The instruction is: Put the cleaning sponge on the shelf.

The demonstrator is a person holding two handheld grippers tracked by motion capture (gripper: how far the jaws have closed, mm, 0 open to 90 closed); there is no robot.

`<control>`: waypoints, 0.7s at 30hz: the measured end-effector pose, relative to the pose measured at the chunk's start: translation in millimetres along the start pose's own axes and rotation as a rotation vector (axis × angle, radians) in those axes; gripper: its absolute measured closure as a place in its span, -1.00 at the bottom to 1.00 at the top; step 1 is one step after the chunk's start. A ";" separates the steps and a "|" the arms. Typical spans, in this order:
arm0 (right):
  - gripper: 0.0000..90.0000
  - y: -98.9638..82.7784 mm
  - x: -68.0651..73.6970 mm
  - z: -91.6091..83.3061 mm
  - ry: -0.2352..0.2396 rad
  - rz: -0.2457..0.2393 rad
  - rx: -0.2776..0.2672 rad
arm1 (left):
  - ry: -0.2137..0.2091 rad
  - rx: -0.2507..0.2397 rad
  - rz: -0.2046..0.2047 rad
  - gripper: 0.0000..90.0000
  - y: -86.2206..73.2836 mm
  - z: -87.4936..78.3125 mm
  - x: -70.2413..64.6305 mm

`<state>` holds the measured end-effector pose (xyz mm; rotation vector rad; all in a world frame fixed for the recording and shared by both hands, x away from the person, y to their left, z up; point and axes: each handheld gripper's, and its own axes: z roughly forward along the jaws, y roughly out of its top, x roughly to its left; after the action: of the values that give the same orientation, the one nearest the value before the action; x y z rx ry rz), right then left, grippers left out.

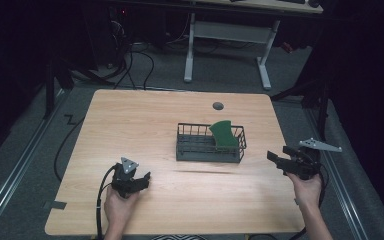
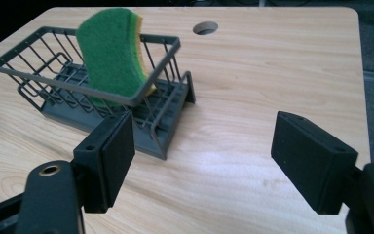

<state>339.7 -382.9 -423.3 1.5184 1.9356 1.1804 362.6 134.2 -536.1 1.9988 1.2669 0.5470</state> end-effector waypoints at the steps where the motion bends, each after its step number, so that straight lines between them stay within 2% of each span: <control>1: -0.46 -3.7 -2.1 -0.9 -0.002 0.007 0.000 | 0.000 0.000 0.000 -0.35 0.0 0.0 0.0; 8: -0.45 -23.3 -11.8 -3.2 -0.004 0.056 -0.011 | 0.001 -0.001 -0.001 -0.35 0.1 0.1 0.0; 21: -0.41 -50.5 -18.9 5.6 -0.001 0.090 -0.005 | 0.001 0.000 -0.001 -0.35 0.1 0.1 0.0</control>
<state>320.6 -400.9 -470.7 1.6179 1.8796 1.2205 362.7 134.2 -536.1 1.9981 1.2684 0.5470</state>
